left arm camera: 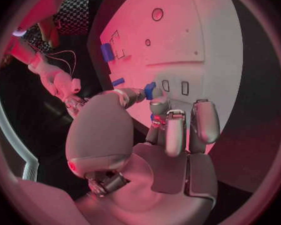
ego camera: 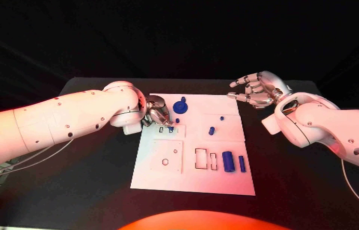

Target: Assemble the parts on the task board

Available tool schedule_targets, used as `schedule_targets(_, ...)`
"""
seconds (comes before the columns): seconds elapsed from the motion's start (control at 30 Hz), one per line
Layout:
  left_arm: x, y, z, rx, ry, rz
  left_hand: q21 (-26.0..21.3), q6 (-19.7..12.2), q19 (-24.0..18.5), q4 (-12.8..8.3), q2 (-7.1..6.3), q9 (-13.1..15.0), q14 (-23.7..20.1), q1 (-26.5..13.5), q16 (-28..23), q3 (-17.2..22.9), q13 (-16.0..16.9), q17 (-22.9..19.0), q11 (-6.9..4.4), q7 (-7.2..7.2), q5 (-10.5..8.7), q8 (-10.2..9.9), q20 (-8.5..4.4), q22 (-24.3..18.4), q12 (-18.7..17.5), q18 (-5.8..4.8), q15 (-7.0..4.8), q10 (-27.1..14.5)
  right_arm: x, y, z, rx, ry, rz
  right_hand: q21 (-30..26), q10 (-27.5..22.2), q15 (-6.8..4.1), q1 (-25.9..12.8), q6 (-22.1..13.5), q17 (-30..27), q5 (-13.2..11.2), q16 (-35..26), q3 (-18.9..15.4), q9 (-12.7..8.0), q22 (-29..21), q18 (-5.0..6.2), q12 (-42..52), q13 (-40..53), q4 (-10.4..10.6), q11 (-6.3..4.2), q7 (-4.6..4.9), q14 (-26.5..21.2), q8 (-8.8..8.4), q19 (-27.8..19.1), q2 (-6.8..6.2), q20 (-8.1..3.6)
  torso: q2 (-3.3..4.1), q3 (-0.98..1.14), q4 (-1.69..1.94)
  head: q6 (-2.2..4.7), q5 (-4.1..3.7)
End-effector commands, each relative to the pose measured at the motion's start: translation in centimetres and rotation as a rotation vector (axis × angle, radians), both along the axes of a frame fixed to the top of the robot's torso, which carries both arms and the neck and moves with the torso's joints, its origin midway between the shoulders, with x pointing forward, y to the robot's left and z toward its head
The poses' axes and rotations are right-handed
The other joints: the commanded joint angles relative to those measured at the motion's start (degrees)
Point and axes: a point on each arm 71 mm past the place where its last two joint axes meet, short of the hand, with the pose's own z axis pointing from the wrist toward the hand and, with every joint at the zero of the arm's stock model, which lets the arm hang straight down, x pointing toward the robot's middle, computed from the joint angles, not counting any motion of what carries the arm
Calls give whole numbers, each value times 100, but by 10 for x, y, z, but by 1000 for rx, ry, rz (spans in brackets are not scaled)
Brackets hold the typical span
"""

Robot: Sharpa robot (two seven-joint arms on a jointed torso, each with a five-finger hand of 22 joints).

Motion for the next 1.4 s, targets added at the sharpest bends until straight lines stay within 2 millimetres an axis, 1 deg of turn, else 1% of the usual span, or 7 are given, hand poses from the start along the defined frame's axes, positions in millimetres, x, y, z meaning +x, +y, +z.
schedule_targets(0.03,2,1,2,17,-81,21,42,61,54,-1458,-18,15,517,-84,43,1419,25,1230,-9,0,73,-31,-3,31,41,-86,-52,58,-1,1,0,-7,-4,12,-35,-44,-30,18,38,722,21,-38,34,-5,502,31,-16,-10,2,-16,-3,395,19,-12,35,-21,3,-4,0,-8,7)
schedule_targets(0.33,0,1,-3,46,-114,23,71,93,99,-1504,-30,30,524,-130,53,1435,76,1250,-20,-11,173,-38,-16,86,74,-98,-63,103,-1,1,-1,-6,-4,11,-34,-39,-31,16,39,722,32,-38,35,-6,503,31,-10,-4,3,-16,-4,395,21,-10,37,-22,8,-6,-10,-27,14)
schedule_targets(0.5,-1,0,-7,65,-116,12,71,93,99,-1504,-30,30,524,-130,53,1435,76,1250,-20,-11,173,-38,-16,86,74,-98,-63,103,-1,0,-1,-6,-2,11,-34,-39,-31,16,39,722,32,-38,35,-6,503,31,-10,-4,3,-16,-4,395,21,-10,37,-22,6,-5,-8,-35,15)
schedule_targets(0.6,-1,0,-9,69,-115,10,73,98,101,-1512,-31,32,524,-135,53,1438,77,1251,-22,-13,188,-39,-18,89,74,-99,-65,106,-1,0,-2,-6,-1,11,-34,-39,-31,16,39,722,32,-38,35,-6,503,31,-10,-4,3,-16,-4,395,21,-10,37,-22,7,-7,-7,-22,-25)
schedule_targets(0.8,-2,-2,-14,77,-112,6,76,101,105,-1517,-31,33,523,-140,50,1440,72,1245,-23,-13,198,-40,-19,94,70,-100,-66,106,-1,0,-3,-7,1,12,-42,-43,-32,13,40,719,46,-40,37,-7,500,32,-13,-9,5,-17,-4,394,24,-13,40,-23,4,-4,-14,-42,-15)
schedule_targets(1.03,-5,-3,-18,82,-107,-2,81,102,114,-1517,-28,34,520,-143,46,1442,56,1236,-23,-14,203,-40,-20,105,59,-102,-67,99,-2,0,-3,-7,2,11,-42,-43,-32,13,40,719,46,-40,37,-7,500,32,-13,-9,5,-17,-4,394,24,-13,40,-23,3,-2,-5,-50,-6)
schedule_targets(1.4,-6,-3,-20,94,-88,-22,83,104,116,-1519,-27,36,520,-148,45,1444,51,1236,-24,-14,208,-40,-21,108,55,-103,-68,99,-2,0,-3,-7,3,11,-42,-43,-32,13,40,719,46,-40,37,-7,500,32,-13,-9,5,-17,-4,394,24,-13,40,-23,4,-1,-7,-63,-2)
